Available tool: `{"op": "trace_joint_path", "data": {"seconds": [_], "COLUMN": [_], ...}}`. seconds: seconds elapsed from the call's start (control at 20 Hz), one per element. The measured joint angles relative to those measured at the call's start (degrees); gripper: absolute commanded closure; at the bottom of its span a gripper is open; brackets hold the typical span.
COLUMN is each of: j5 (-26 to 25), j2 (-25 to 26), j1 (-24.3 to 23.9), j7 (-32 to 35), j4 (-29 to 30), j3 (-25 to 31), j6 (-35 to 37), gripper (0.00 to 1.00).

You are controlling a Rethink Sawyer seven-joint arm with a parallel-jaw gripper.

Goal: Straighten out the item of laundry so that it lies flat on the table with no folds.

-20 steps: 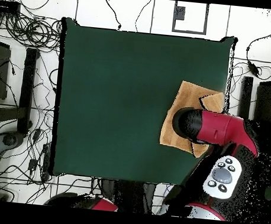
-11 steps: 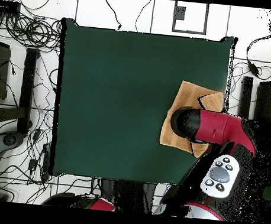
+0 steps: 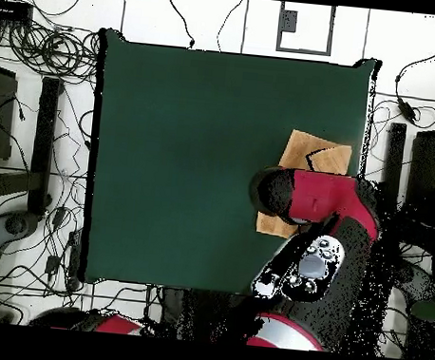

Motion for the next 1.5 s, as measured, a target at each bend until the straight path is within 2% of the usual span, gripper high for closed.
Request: {"op": "trace_joint_path", "data": {"seconds": [0.35, 0.55, 1.5], "j5": [1.18, 2.06, 5.25], "j2": [2.45, 3.07, 4.99], "j1": [8.49, 10.90, 12.44], "j7": [3.32, 6.12, 8.36], "j4": [-0.28, -0.30, -0.32], "j3": [-3.79, -4.89, -7.59], "j6": [2.23, 2.74, 3.58], "gripper": [1.00, 1.00, 1.00]}}
